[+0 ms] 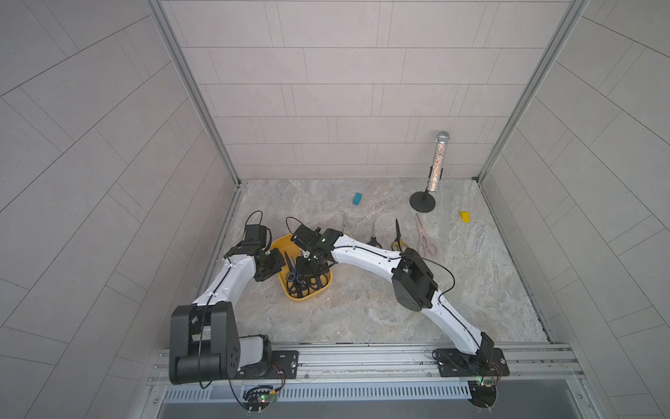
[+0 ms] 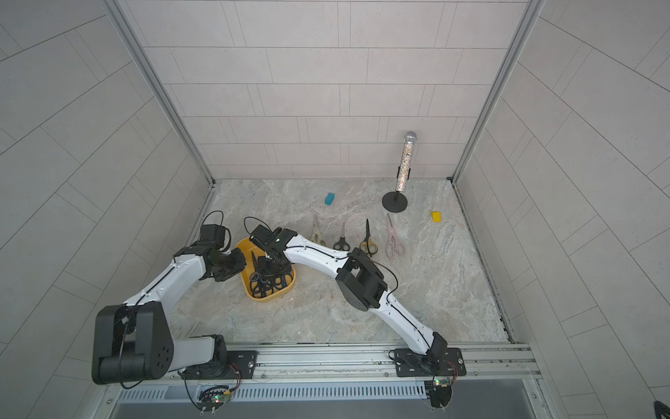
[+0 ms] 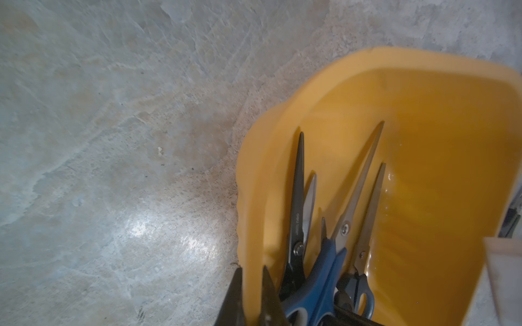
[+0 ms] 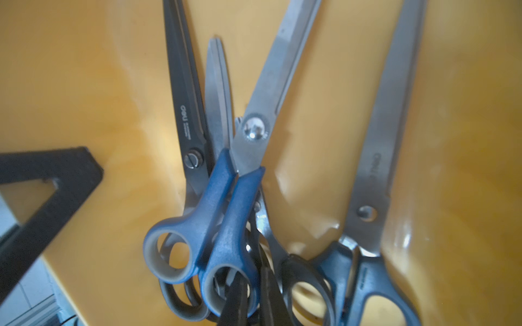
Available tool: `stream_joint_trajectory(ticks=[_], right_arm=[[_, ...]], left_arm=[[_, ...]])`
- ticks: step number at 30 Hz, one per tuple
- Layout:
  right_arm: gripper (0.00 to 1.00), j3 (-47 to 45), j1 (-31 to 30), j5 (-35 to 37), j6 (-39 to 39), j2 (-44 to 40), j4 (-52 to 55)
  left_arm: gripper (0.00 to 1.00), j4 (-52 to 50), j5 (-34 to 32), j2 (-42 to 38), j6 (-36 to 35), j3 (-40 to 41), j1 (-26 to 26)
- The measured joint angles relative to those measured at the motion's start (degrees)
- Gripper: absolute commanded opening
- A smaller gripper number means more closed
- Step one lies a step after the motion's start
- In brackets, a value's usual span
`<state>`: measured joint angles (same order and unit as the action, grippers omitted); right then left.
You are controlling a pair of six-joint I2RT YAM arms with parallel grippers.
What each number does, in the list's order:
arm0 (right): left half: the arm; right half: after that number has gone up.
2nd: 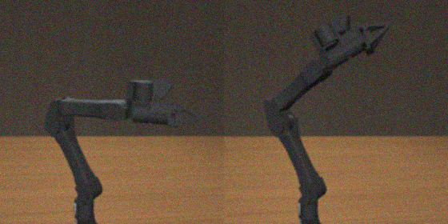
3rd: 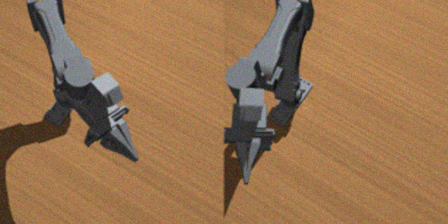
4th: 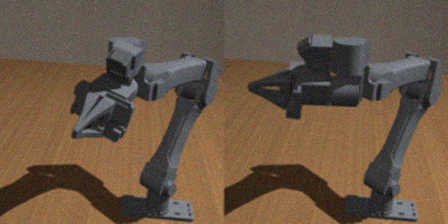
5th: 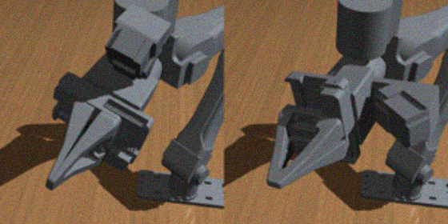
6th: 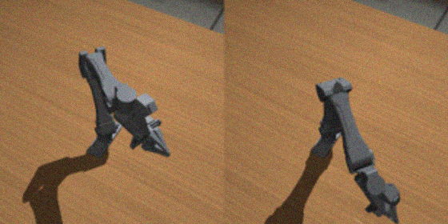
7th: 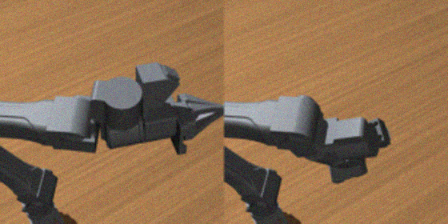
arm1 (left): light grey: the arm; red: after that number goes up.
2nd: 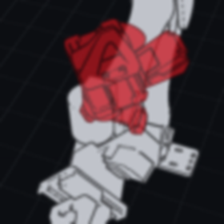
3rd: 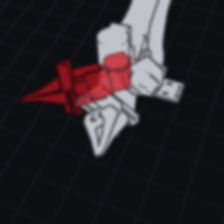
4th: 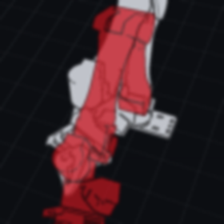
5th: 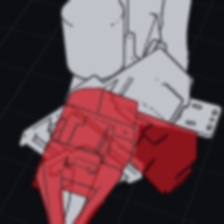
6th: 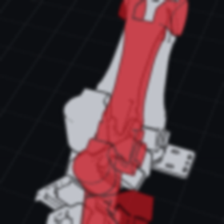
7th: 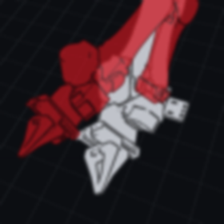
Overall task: Take the scissors out of the storage box
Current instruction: Pick up the scissors from the storage box.
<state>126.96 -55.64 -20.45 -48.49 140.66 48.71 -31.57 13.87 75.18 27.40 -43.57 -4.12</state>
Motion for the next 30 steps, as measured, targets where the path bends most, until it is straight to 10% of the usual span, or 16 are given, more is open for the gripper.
stream_joint_trajectory(ticks=[20,30], right_arm=[[0.00,-3.4,2.5,-4.1,10.6,-11.4,1.8],[0.00,-5.4,12.9,-4.3,19.7,-13.4,3.5]], left_arm=[[0.00,-0.2,-0.7,0.0,0.0,0.0,-3.7],[0.00,-0.6,-1.7,-2.1,0.0,1.2,-9.3]])
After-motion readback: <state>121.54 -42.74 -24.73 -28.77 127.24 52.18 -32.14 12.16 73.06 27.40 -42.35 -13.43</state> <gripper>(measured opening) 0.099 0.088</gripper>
